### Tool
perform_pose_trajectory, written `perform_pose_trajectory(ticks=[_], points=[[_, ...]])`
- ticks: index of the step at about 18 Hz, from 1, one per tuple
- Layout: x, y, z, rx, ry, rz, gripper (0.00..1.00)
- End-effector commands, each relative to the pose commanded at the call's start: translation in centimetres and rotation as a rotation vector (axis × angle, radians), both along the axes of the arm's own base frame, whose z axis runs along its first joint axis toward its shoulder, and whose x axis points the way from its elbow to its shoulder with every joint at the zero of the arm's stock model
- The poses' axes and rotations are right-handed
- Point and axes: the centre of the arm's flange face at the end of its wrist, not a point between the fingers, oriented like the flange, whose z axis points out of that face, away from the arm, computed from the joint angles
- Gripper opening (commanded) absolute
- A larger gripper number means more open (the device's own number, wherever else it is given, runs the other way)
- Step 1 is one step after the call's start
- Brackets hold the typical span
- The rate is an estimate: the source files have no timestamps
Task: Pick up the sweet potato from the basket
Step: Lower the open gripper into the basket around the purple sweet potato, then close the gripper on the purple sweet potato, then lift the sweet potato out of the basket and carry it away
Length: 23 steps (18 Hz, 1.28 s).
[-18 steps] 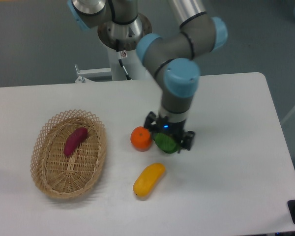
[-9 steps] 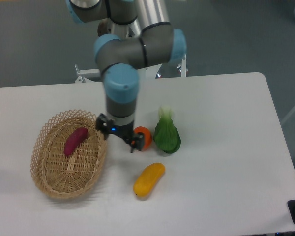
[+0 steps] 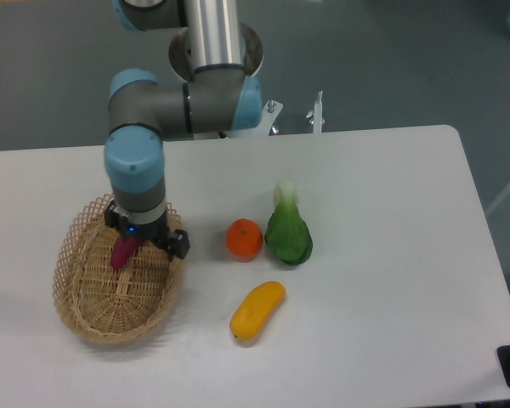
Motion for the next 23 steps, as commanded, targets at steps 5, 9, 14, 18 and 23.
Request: perform_pose_trajectory(ticks=[5, 9, 14, 18, 23], points=[[1.6, 0.5, -1.9, -0.048, 0.024, 0.002, 1.00], [2.4, 0.5, -2.9, -0.067, 0.009, 0.035, 1.00], [3.2, 0.7, -4.3, -0.093, -0.002, 0.041, 0.78], [3.2, 0.7, -3.9, -0.091, -0.004, 0.050, 0.31], [2.9, 1.1, -1.5, -0.045, 0.004, 0.064, 0.06]])
